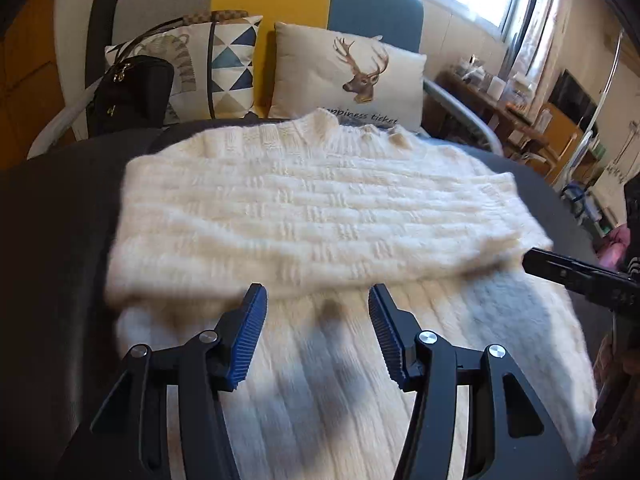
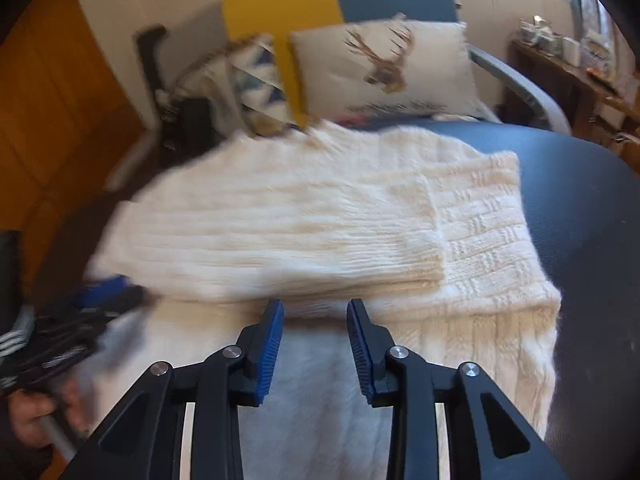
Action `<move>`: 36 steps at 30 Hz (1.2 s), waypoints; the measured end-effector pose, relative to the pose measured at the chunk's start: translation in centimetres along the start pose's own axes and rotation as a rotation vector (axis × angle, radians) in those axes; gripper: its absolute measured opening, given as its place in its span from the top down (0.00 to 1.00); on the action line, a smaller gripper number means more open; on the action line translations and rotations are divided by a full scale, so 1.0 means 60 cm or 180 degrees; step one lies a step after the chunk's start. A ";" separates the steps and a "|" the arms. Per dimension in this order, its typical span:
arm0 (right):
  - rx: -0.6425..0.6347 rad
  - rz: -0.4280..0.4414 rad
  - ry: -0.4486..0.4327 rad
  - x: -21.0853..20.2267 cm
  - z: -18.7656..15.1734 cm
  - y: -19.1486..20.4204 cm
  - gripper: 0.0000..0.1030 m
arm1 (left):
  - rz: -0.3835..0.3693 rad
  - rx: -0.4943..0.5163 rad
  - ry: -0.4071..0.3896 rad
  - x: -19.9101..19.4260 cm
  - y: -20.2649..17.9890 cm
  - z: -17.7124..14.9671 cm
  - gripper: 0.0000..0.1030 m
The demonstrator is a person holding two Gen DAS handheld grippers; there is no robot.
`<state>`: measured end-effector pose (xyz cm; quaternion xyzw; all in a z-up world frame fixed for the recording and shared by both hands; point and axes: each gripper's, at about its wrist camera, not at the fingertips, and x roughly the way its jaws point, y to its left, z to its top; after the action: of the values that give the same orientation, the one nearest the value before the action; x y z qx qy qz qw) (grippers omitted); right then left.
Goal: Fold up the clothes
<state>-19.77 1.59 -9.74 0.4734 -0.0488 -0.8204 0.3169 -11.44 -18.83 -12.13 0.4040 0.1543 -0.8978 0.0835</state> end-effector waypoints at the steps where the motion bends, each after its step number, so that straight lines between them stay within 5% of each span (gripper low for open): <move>1: 0.0092 0.0220 0.0006 -0.027 -0.008 -0.007 0.68 | -0.0101 -0.0060 -0.0023 -0.020 0.003 -0.012 0.45; 5: 0.0608 0.0779 0.0218 -0.123 -0.083 -0.078 0.66 | -0.0423 -0.0273 0.0014 -0.087 0.008 -0.085 0.45; 12: 0.1204 0.0436 0.0528 -0.199 -0.216 -0.190 0.66 | -0.0409 -0.0556 0.0069 -0.160 0.026 -0.179 0.45; 17: 0.1361 0.0536 0.0611 -0.215 -0.266 -0.202 0.66 | -0.0247 -0.0660 0.0057 -0.203 0.051 -0.222 0.45; 24: 0.1447 0.0598 0.0606 -0.230 -0.311 -0.209 0.66 | -0.0146 -0.0952 0.0119 -0.228 0.103 -0.267 0.45; 36: 0.0951 0.0483 0.0543 -0.214 -0.302 -0.176 0.66 | -0.0506 -0.1264 0.0328 -0.245 0.142 -0.310 0.45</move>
<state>-5.60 21.26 -14.09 0.5780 -0.1786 -0.7347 0.3070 13.60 -20.06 -14.52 0.4116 0.3636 -0.8316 0.0824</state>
